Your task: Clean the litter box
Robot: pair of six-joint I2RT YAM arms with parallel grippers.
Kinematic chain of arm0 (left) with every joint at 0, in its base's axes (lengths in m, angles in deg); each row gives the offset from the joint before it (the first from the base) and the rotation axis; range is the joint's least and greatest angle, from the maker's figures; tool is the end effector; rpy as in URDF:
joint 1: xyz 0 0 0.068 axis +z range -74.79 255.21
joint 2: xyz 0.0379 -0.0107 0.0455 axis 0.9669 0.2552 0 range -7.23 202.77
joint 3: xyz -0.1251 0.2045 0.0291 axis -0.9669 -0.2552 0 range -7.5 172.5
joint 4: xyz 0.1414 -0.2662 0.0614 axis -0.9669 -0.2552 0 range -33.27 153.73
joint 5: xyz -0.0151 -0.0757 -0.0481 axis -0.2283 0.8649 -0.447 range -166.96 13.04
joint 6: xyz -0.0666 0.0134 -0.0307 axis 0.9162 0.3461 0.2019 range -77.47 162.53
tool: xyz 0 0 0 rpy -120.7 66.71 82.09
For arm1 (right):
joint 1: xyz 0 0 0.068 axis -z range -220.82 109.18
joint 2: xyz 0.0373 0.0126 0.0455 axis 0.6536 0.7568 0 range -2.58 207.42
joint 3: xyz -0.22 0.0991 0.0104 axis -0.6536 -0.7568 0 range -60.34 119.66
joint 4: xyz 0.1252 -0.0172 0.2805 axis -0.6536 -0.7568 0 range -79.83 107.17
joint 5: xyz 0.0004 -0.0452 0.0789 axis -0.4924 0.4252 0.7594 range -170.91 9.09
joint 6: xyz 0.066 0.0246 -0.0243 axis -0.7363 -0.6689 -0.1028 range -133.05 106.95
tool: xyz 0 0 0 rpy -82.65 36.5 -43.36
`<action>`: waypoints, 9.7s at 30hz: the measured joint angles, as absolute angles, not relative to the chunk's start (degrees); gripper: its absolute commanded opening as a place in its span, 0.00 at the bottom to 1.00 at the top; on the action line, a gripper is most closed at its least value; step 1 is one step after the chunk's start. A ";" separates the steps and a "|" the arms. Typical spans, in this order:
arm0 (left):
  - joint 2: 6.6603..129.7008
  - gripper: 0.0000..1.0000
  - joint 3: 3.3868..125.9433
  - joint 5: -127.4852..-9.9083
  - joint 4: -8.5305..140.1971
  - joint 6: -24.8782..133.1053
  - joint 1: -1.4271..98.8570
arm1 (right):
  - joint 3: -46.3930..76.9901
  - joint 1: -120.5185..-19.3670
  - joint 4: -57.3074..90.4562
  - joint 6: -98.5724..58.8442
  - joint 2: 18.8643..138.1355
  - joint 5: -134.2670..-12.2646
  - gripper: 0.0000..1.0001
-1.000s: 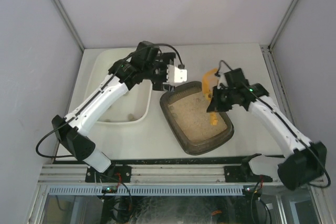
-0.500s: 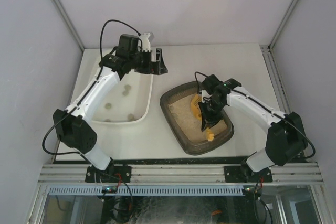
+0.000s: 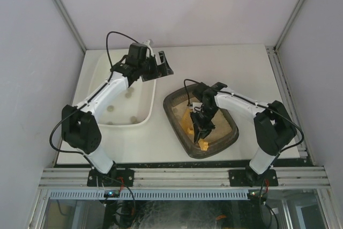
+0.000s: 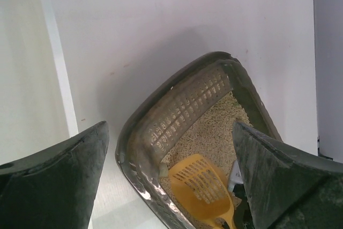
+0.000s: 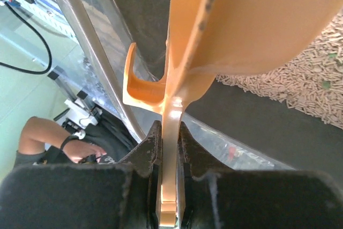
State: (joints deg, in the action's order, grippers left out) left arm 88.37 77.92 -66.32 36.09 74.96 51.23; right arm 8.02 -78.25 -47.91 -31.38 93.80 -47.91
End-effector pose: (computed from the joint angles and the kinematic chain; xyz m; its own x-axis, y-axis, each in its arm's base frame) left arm 0.4059 -0.1933 0.2680 -0.7584 -0.2394 -0.6062 0.1493 0.8416 -0.5191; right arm 0.2385 0.2254 0.1322 -0.9056 -0.3610 0.2225 -0.2123 0.8401 0.4991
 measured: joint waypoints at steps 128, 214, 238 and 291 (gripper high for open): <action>76.26 1.00 52.13 -59.77 59.09 59.90 50.59 | -41.42 -69.20 26.03 -59.29 58.32 -39.28 0.00; 69.37 1.00 70.06 -69.41 16.40 34.46 56.38 | -47.91 -80.06 38.86 -79.44 40.90 -51.72 0.00; 67.75 1.00 68.44 -75.00 19.24 37.56 67.03 | -39.30 -73.83 28.22 -73.84 46.85 -46.91 0.00; 75.36 1.00 76.48 -47.94 6.19 36.99 107.88 | 71.69 -107.93 -53.11 -21.80 128.70 -104.24 0.00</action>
